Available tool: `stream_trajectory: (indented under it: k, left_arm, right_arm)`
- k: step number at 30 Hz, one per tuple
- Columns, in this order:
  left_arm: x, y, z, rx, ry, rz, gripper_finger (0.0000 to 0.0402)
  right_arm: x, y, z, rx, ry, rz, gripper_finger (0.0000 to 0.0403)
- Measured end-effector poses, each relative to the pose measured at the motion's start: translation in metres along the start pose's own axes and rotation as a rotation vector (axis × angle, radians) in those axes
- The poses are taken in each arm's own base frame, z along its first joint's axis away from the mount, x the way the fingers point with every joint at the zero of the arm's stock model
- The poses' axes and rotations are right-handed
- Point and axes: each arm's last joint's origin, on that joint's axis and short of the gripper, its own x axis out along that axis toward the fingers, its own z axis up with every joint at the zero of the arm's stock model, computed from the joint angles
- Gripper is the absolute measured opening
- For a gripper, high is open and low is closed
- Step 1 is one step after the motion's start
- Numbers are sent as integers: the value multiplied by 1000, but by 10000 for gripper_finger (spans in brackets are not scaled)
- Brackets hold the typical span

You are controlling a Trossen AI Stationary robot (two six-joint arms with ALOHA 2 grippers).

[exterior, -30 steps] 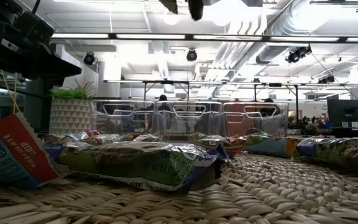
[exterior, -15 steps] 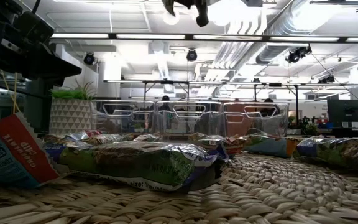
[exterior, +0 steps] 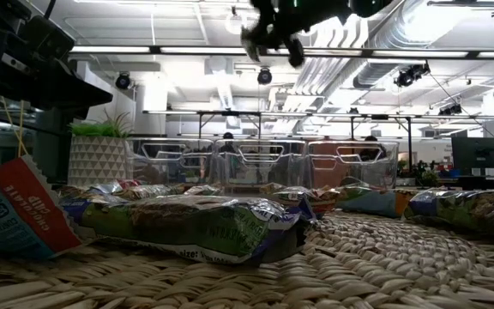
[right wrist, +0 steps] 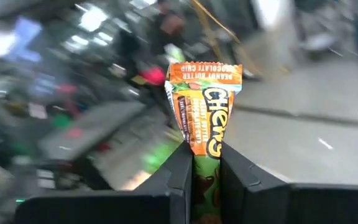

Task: Pick and place Granola Bars by type
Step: Put the yellow granola bar into the middle transparent bin

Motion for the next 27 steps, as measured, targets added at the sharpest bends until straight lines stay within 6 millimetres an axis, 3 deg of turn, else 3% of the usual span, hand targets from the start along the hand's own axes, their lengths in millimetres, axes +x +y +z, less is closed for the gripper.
stream_trajectory:
  k: [8, 17, 27]
  left_arm:
    - [0, 0, 0, 0, 0, 0, 1]
    - [0, 0, 0, 0, 0, 0, 1]
    - [0, 0, 0, 0, 0, 0, 1]
  right_arm:
    - [9, -43, -22, 96, 225, -257, 39]
    - [34, -64, -57, 198, 337, -292, 39]
    - [55, -71, -101, 294, 421, -292, 39]
